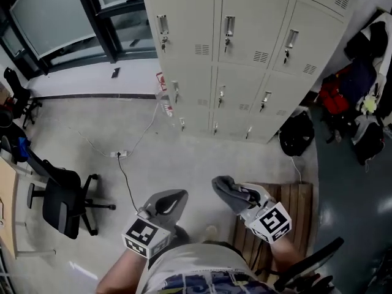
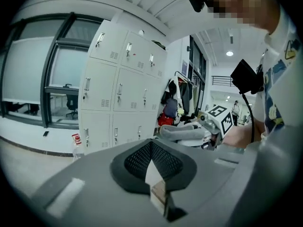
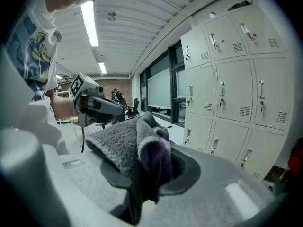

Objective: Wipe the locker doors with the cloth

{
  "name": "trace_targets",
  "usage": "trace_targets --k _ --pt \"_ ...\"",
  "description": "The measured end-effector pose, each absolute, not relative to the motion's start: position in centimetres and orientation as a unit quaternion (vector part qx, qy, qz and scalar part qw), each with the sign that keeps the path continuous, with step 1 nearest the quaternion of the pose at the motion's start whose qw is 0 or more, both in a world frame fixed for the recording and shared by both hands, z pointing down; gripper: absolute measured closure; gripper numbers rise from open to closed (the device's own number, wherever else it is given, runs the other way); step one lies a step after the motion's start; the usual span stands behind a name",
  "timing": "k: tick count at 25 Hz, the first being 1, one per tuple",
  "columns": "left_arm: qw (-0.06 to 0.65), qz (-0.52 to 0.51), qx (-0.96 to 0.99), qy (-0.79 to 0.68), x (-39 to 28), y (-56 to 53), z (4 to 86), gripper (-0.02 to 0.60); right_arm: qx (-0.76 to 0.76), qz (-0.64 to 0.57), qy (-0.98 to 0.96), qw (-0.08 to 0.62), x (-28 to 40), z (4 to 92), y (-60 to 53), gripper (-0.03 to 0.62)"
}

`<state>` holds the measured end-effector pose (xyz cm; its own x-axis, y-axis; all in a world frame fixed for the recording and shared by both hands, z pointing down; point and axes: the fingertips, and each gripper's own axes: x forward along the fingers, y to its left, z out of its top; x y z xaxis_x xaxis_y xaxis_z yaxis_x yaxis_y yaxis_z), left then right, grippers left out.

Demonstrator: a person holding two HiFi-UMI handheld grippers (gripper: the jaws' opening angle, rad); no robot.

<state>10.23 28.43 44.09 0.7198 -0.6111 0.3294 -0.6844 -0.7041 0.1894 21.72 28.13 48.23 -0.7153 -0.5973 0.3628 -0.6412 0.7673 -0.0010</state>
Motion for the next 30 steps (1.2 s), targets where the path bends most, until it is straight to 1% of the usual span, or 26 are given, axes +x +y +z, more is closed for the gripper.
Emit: trace_targets --k 3,10,18,22,26,30 --pt "0.137 0.118 0.914 -0.364 9.8 25.9 43.5 0.58 0.328 0.046 -0.926 0.18 20.7 48.2 24.8 0.5" --pt "0.132 0.103 0.923 -0.348 7.2 17.3 44.3 0.58 0.335 -0.074 -0.906 0.248 18.9 45.6 13.7 0.5" --pt "0.092 0.103 0.953 -0.269 2.8 4.6 41.5 0.58 0.402 -0.221 -0.828 0.323 16.6 34.3 -3.4 0.5" --pt "0.078 0.098 0.962 -0.243 2.4 0.1 40.3 0.579 0.419 -0.284 -0.783 0.362 16.4 29.6 -10.2 0.5" --pt "0.081 0.084 0.963 -0.243 3.0 -2.2 39.3 0.579 0.42 -0.341 -0.752 0.377 16.8 25.4 -15.5 0.5" --pt "0.096 0.071 0.964 -0.239 4.1 -3.2 38.7 0.578 0.439 -0.396 -0.716 0.371 17.6 20.2 -20.6 0.5"
